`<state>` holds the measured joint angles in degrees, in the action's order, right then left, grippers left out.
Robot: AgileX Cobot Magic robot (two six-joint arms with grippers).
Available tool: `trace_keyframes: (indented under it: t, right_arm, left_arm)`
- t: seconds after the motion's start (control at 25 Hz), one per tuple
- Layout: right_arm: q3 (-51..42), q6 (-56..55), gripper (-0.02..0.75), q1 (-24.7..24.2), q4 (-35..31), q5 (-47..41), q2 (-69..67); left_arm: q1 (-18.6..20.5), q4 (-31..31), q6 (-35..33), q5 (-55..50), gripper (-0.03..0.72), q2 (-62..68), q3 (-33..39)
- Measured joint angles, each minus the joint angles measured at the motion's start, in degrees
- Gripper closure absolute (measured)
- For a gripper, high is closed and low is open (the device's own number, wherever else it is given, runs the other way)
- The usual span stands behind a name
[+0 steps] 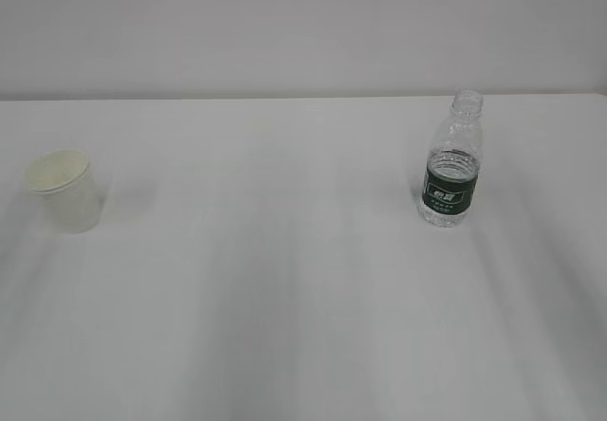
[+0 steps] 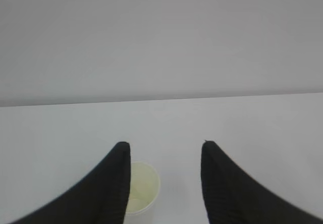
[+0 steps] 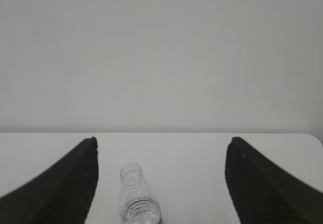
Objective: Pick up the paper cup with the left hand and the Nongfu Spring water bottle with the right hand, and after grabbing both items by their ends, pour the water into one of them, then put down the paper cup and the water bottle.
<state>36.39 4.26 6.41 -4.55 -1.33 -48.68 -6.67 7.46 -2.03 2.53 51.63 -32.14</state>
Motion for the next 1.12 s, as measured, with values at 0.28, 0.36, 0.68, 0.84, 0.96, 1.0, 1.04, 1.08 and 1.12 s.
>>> trace_keyframes:
  t: [0.28, 0.36, 0.68, 0.84, 0.96, 1.0, 1.04, 1.08, 1.12]
  right_arm:
    - [-0.63, -0.44, 0.151, 0.00, 0.00, 5.70, -5.03]
    - [-2.24, -1.98, 0.151, 0.00, 0.00, 8.11, -6.02]
    - [-13.85, -9.80, 0.151, 0.00, 7.36, 20.40, -7.01]
    - [-17.91, -12.63, 0.151, 0.00, 12.85, 25.90, -8.66]
    - [-19.64, -14.72, 0.151, 0.00, 14.09, 31.77, -11.45]
    - [-19.90, -15.17, 0.151, 0.00, 14.53, 33.28, -12.55]
    - [-19.99, -15.55, 0.151, 0.00, 15.25, 34.85, -13.62]
    - [-19.99, -15.87, 0.151, 0.00, 16.03, 36.08, -14.45]
    - [-19.99, -16.10, 0.151, 0.00, 16.67, 36.84, -15.37]
  left_arm:
    - [-2.30, 0.66, 0.00, 8.03, 0.384, 8.38, 0.00]
    - [-2.30, 1.33, 0.00, 9.49, 0.386, 11.00, 0.00]
    - [-2.30, 2.79, 0.00, 19.39, 0.391, 16.06, 3.78]
    - [-3.62, 3.51, 0.00, 23.36, 0.391, 17.61, 5.96]
    - [-5.13, 3.60, 0.00, 24.34, 0.391, 18.34, 6.47]
    - [-5.56, 3.60, 0.00, 24.91, 0.391, 18.51, 6.47]
    - [-5.96, 3.60, 0.00, 25.25, 0.391, 18.78, 6.47]
    - [-6.10, 3.60, 0.00, 25.53, 0.392, 19.19, 6.47]
    - [-6.19, 3.60, 0.00, 25.62, 0.392, 19.62, 6.47]
